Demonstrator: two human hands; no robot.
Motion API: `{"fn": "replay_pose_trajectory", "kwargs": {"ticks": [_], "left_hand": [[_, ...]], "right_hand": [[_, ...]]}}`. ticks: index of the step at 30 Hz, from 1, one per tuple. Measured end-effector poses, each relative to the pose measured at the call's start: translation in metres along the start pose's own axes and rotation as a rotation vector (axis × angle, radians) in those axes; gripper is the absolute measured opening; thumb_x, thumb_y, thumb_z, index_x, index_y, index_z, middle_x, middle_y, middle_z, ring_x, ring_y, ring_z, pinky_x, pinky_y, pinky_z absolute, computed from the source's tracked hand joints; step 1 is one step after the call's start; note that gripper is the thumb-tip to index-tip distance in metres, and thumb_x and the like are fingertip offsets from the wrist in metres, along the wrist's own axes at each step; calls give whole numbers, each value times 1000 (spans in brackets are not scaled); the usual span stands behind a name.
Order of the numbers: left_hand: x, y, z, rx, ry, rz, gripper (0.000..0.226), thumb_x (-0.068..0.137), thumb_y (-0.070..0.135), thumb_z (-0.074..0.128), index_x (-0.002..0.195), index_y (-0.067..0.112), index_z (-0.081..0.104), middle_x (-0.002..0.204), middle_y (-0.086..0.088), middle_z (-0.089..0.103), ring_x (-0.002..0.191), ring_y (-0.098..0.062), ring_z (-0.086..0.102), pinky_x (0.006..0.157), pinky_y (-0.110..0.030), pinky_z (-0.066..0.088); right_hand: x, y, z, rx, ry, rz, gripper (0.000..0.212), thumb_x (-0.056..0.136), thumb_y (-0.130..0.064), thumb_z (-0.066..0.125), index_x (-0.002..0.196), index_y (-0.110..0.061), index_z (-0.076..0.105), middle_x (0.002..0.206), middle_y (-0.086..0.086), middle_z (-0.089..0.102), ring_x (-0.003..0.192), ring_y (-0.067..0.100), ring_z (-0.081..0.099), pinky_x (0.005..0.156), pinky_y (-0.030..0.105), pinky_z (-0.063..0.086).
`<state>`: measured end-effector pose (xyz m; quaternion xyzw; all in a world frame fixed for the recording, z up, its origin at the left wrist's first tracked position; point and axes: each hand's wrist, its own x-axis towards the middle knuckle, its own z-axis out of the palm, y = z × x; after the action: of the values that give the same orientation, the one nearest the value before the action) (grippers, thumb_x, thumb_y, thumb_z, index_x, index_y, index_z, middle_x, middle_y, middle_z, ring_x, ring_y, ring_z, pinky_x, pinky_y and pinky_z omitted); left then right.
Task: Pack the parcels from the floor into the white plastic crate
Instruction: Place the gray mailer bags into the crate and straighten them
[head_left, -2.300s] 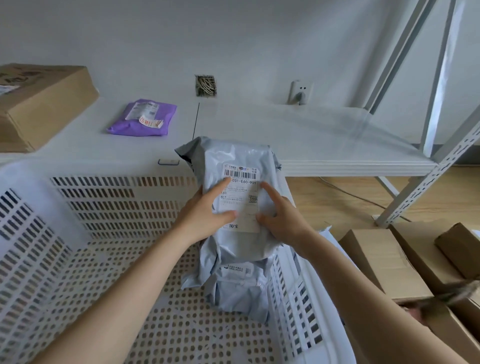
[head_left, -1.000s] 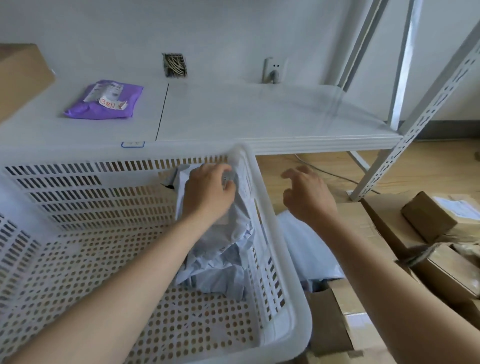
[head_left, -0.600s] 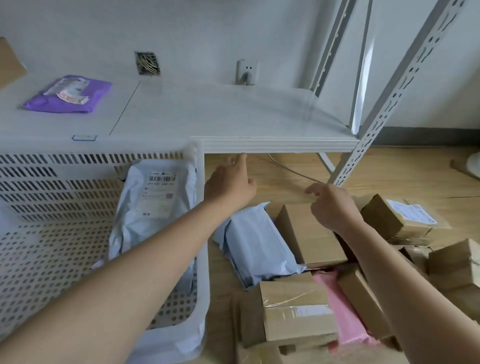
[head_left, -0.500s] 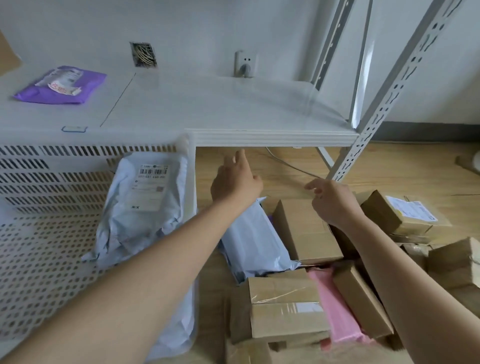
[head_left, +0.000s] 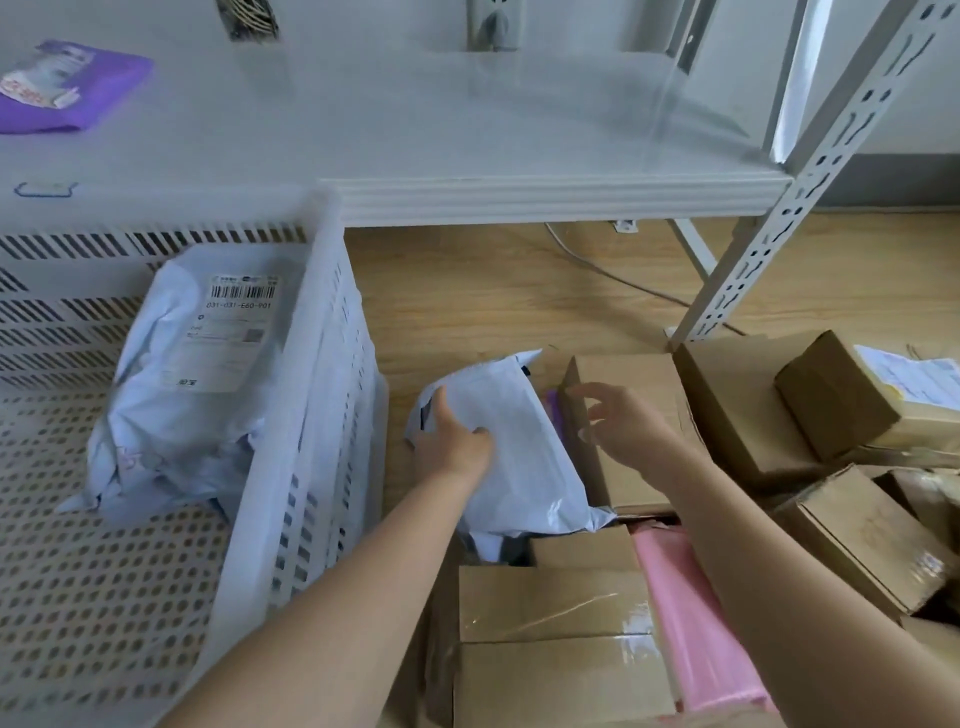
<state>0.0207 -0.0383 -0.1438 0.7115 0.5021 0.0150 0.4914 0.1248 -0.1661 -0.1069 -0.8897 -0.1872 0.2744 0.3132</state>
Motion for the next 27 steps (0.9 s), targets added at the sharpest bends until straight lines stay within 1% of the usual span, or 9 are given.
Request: {"fn": "replay_pose_trajectory", "kwargs": {"ticks": [2,5,7,12,15,18,21,25,27], "left_hand": [[6,-17,8,-40,-34,-14,74,88,21,47,145,41,4,144,-10,32,99,-23,53,63,-27,42],[15,-29,15,-73,-105,-7,76,88,25,49,143,46,3,139,-10,39,98,-25,54,70,-32,46],[20,-33,18,-53,-156,-24,73,88,30,48,141,51,2,136,-10,42,102,-30,54,78,-36,47],[24,-37,22,-127,-238,-65,68,93,32,44,142,49,0,141,-3,36,78,-10,42,55,-22,33],[23,-32,19,-249,-219,-100,70,92,28,45,142,49,1,142,2,33,84,-13,43,56,-26,35],[15,-22,14,-339,-189,-80,67,92,27,45,142,48,6,139,4,34,77,-7,39,56,-25,33],[0,-3,10,-366,-174,6,67,90,25,45,142,49,9,130,9,34,78,-5,40,56,-24,31],[-24,18,0,-267,-156,196,65,90,26,44,142,49,12,145,4,29,90,-11,40,64,-24,33],[-37,27,-7,-258,-140,277,65,89,26,45,141,49,14,150,5,23,95,-12,38,71,-23,33]], "right_hand": [[8,7,10,175,-72,50,47,81,6,52,121,-19,60,84,2,57,85,20,54,83,31,48],[16,17,26,349,-181,70,49,82,11,51,120,-19,62,113,21,57,92,27,54,96,38,44],[20,24,36,319,-208,54,53,83,10,48,124,-23,58,127,18,53,95,23,53,93,34,45],[25,35,52,411,-298,143,61,86,4,43,126,-41,50,128,6,51,113,32,55,100,45,43],[25,36,51,510,-302,122,62,87,9,40,129,-36,48,120,7,57,105,27,59,94,40,48],[22,29,41,575,-276,70,64,88,11,39,136,-31,41,103,-2,61,90,16,61,82,28,49],[11,20,22,598,-215,10,65,90,8,38,130,-43,40,105,-2,63,92,13,61,81,25,48],[-22,6,-6,586,-114,-57,67,91,4,42,115,-58,42,117,0,61,99,15,60,90,34,48],[-39,-2,-16,597,-66,-108,68,91,4,43,112,-61,40,116,2,62,96,15,61,88,32,48]]}}
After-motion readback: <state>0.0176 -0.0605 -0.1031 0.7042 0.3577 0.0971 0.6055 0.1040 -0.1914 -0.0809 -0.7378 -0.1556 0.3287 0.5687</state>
